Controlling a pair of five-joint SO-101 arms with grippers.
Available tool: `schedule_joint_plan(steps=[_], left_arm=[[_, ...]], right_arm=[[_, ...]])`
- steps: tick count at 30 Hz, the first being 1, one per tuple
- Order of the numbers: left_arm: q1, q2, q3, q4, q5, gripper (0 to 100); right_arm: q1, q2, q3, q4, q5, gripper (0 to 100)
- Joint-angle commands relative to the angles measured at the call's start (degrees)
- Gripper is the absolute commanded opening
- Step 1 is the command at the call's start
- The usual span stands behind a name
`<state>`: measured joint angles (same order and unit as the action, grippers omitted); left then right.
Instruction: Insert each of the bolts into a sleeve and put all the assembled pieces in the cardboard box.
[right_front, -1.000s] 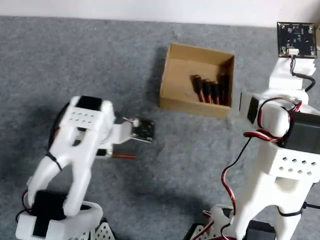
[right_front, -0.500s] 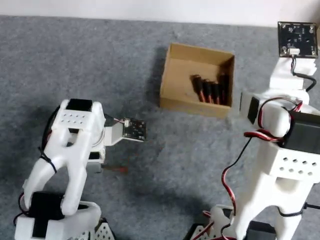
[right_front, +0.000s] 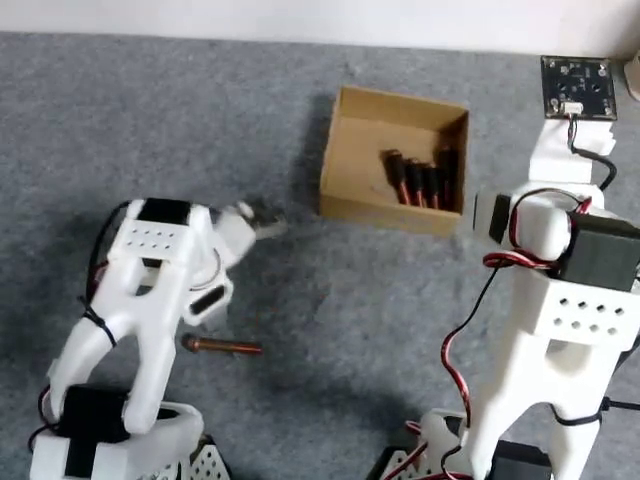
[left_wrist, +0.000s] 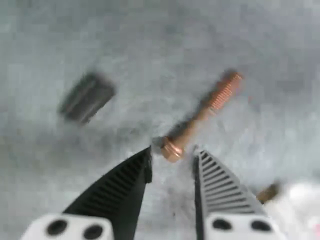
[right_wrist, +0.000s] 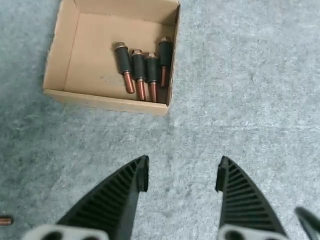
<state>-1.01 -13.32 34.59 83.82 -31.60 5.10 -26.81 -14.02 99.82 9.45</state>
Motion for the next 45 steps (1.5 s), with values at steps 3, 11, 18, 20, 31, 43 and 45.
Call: schedule_joint_plan(steps=[3, 11, 18, 20, 31, 43, 45], left_arm=[[-0.7, -1.4, 1.0, -3.0, 58.5, 13], [4.6, -1.4, 9.7, -3.0, 98.3, 14], [4.4, -1.4, 10.2, -3.0, 98.5, 14], [4.4, -1.3, 10.2, -3.1, 98.5, 14], [4.4, -1.3, 21.8, -31.7, 98.6, 13], [4.4, -2.9, 24.3, -35.2, 98.5, 13], [4.7, -4.4, 21.8, -31.6, 98.5, 13]], right_arm=[[0.3, -1.1, 0.1, 0.6, 0.6, 20.6], [2.2, -1.1, 0.0, 0.8, 0.7, 20.6], [2.2, -1.2, 0.0, 0.9, 0.7, 20.6], [2.2, -2.2, 0.3, 0.7, 0.7, 20.6], [2.0, -10.7, 2.5, 0.7, 3.4, 20.6], [2.1, -10.9, 4.8, 0.6, 4.8, 20.6], [2.1, -10.9, 5.0, 0.6, 4.8, 20.6]])
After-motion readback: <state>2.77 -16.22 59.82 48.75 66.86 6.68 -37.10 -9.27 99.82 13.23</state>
